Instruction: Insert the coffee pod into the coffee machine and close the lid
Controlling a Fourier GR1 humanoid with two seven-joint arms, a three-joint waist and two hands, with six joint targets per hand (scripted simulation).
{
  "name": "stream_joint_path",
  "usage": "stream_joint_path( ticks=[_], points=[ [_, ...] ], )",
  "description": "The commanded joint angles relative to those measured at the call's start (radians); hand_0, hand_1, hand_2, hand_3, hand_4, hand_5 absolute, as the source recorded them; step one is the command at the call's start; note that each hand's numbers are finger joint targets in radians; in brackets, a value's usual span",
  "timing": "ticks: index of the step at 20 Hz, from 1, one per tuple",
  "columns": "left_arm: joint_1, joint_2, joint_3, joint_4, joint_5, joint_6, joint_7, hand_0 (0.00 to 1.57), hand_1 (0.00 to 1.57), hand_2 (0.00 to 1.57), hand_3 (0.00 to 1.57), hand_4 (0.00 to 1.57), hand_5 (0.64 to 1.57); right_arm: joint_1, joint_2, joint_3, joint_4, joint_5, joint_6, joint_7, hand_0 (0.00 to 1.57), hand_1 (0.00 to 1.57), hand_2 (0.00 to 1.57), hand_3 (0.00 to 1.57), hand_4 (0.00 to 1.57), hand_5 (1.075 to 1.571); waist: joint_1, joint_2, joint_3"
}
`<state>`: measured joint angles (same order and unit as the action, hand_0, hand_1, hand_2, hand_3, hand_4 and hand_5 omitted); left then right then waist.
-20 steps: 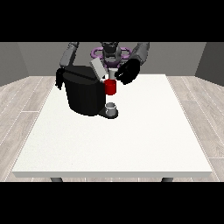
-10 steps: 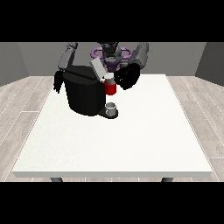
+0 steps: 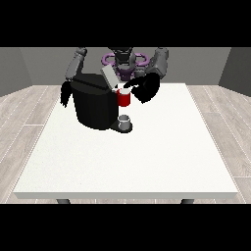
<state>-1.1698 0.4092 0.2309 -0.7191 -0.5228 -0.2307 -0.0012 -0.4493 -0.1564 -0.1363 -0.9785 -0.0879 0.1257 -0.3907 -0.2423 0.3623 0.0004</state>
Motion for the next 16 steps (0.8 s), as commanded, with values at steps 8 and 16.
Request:
stream_joint_path(
  ticks=[8,16],
  points=[
    [-0.018,-0.058,-0.012,0.006,-0.010,0.069,0.035,1.37,1.37,1.38,1.26,0.55,1.571,-0.030,-0.016,-0.020,0.078,-0.016,0.045,-0.050,0.00,0.00,0.00,0.00,0.35,1.571,0.002,0.013,0.0002],
    [0.215,-0.192,0.031,-0.019,0.139,-0.009,-0.166,0.00,0.00,0.00,0.00,0.00,1.571,0.148,0.003,-0.029,0.080,-0.032,0.068,-0.119,0.00,0.00,0.00,0.00,0.27,1.571,0.108,-0.196,-0.0004]
  ],
)
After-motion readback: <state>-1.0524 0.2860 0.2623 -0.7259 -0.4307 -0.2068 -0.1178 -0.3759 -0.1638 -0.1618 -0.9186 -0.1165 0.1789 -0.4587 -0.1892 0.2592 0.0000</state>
